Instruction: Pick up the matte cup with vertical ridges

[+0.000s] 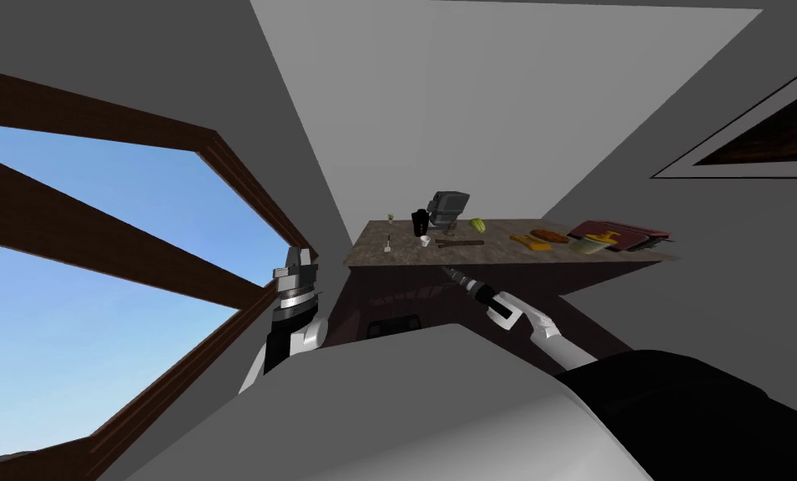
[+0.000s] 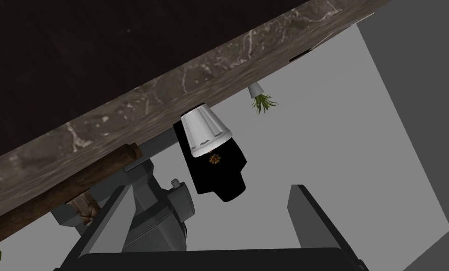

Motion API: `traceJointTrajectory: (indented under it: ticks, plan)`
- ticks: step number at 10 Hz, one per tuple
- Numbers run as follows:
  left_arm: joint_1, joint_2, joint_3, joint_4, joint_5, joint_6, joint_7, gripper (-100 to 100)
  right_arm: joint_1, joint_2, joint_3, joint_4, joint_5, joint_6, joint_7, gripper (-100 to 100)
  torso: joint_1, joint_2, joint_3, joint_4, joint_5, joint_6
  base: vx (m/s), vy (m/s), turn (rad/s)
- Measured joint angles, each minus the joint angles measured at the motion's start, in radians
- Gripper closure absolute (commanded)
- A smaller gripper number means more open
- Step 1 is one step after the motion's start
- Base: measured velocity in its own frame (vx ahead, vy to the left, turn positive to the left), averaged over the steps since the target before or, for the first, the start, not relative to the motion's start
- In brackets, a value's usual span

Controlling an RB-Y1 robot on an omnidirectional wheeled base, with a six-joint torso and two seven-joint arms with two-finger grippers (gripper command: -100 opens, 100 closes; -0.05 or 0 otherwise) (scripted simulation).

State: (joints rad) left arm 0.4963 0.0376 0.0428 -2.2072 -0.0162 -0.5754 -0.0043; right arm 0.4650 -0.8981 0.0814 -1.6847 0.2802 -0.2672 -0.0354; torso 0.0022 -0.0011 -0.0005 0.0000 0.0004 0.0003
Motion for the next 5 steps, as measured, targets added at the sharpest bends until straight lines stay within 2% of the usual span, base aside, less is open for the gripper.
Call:
traceJointTrajectory:
  ticks: [1,2,3,4,5]
  plan:
    - [0.000,0.000,0.000,0.000,0.000,0.000,0.000,0,-0.010,-0.026,0.005,0.040,0.008,-0.009,0.002,-100,0.000,0.000,0.000,0.000,0.000,-0.001,0.013,0.041,0.093]
    - [0.000,0.000,0.000,0.000,0.000,0.000,0.000,0,-0.010,-0.045,0.007,0.056,0.011,-0.009,0.001,-100,0.000,0.000,0.000,0.000,0.000,0.000,0.008,0.049,0.192]
    - [0.000,0.000,0.000,0.000,0.000,0.000,0.000,0,-0.009,-0.074,0.008,0.088,0.017,-0.011,0.000,-100,0.000,0.000,0.000,0.000,0.000,-0.001,0.026,0.064,0.301]
    - [0.000,0.000,0.000,0.000,0.000,0.000,0.000,0,0.012,-0.108,0.001,0.109,0.023,-0.014,0.001,-100,0.001,-0.001,0.000,0.000,0.000,-0.001,0.036,0.055,0.100]
    - [0.000,0.000,0.000,0.000,0.000,0.000,0.000,0,-0.001,-0.129,0.011,0.137,0.030,-0.014,0.002,-100,0.001,-0.001,-0.001,0.000,0.000,0.000,0.042,0.066,0.171]
